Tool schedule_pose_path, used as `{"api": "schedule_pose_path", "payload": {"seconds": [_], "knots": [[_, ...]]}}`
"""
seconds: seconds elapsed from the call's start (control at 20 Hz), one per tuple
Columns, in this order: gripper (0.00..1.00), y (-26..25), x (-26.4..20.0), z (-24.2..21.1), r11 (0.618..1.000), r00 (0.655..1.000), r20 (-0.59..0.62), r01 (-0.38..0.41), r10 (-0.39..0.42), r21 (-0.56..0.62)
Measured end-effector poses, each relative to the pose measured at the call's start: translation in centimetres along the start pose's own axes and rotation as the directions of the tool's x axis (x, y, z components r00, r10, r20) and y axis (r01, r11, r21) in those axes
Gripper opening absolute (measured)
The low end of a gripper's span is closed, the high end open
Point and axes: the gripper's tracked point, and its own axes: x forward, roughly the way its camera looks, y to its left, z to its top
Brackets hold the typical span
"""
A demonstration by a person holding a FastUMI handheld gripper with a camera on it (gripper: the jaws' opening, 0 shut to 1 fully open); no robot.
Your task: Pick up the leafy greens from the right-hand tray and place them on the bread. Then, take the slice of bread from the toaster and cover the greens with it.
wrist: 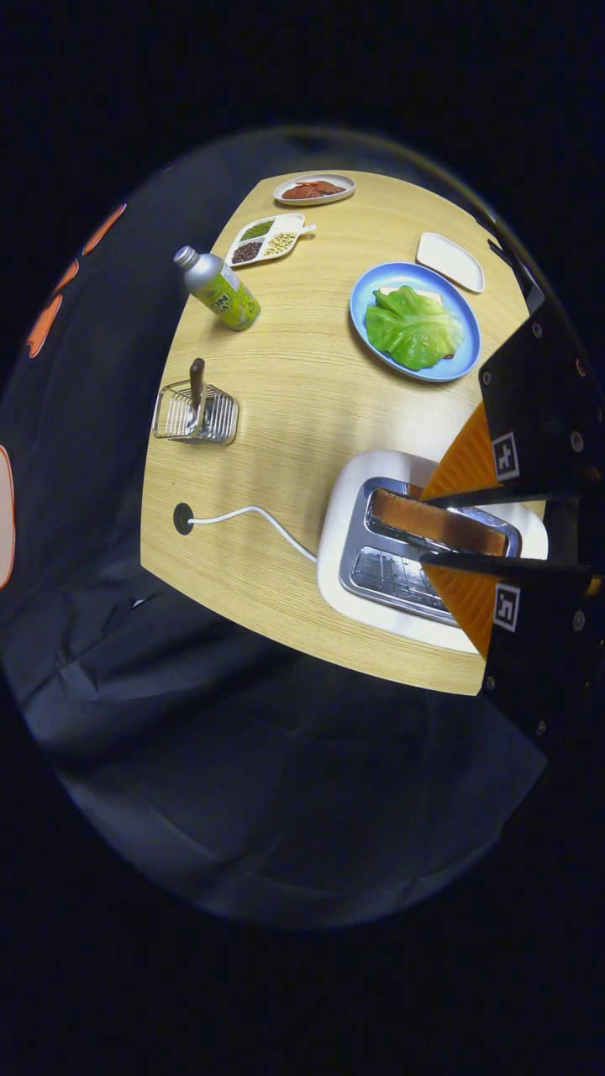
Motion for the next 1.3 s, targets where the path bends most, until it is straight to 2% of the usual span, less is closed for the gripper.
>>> {"api": "schedule_pose_path", "payload": {"seconds": [0.25,0.3,0.4,0.55,0.7,0.9,1.05,1.3], "knots": [[0.29,-0.4,1.2,-0.6,1.000,1.000,-0.014,0.015,-0.015,0.014],[0.20,-0.1,1.0,-0.7,1.000,1.000,-0.009,-0.006,0.006,0.026],[0.14,-0.4,0.3,-0.6,0.998,0.999,0.008,-0.045,0.044,0.038],[0.13,-0.7,-2.0,0.0,0.988,0.990,0.053,-0.134,0.131,0.069],[0.12,-1.5,-4.8,0.4,0.960,0.966,0.106,-0.249,0.237,0.123],[0.12,-4.7,-8.5,1.0,0.925,0.928,0.199,-0.348,0.316,0.151],[0.12,-8.6,-9.6,1.0,0.914,0.913,0.254,-0.369,0.321,0.171],[0.12,-14.8,-8.6,-0.5,0.887,0.901,0.295,-0.393,0.320,0.240]]}}
